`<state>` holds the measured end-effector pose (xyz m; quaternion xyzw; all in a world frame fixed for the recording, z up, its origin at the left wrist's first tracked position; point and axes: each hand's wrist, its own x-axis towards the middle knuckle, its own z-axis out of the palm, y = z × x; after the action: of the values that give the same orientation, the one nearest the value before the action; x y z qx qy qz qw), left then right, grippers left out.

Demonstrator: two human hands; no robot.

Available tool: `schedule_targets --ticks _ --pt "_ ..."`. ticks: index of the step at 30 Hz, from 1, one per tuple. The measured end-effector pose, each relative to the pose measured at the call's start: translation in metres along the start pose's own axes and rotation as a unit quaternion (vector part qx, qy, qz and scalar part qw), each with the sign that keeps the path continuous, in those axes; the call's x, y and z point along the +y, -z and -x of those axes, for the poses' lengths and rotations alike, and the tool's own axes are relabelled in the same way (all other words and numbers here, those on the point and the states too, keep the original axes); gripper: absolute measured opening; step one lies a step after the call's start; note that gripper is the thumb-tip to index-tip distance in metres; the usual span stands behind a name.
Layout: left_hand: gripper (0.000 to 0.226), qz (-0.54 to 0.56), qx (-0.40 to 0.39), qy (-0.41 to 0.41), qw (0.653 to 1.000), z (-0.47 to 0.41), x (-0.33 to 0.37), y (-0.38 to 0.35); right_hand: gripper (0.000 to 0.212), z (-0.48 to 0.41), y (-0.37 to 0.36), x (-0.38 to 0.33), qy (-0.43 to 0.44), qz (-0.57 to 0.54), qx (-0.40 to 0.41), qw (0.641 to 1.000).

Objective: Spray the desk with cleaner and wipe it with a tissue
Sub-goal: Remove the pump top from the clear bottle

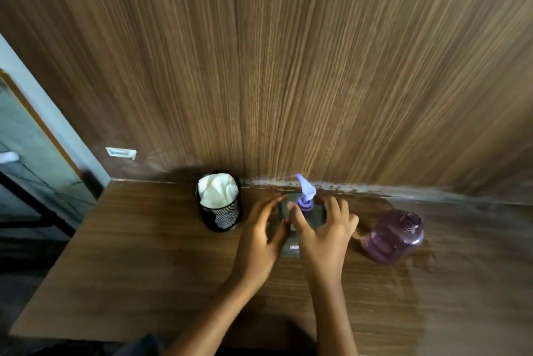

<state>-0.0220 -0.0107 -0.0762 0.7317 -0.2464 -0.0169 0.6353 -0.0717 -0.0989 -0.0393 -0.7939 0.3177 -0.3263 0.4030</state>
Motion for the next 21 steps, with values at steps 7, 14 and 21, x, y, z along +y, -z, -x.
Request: schedule_targets --ticks 7,14,21 --pt "0.035 0.044 -0.031 0.047 0.997 0.001 -0.003 -0.004 0.031 -0.001 -0.004 -0.008 -0.039 -0.033 0.019 0.999" --pt "0.031 -0.004 -0.026 0.024 0.999 -0.002 -0.002 -0.006 0.024 -0.002 0.001 -0.005 -0.004 -0.054 0.007 0.999" --pt "0.035 -0.041 0.000 0.004 0.999 -0.003 -0.007 -0.011 0.021 -0.005 0.008 -0.001 -0.008 -0.082 -0.069 0.994"
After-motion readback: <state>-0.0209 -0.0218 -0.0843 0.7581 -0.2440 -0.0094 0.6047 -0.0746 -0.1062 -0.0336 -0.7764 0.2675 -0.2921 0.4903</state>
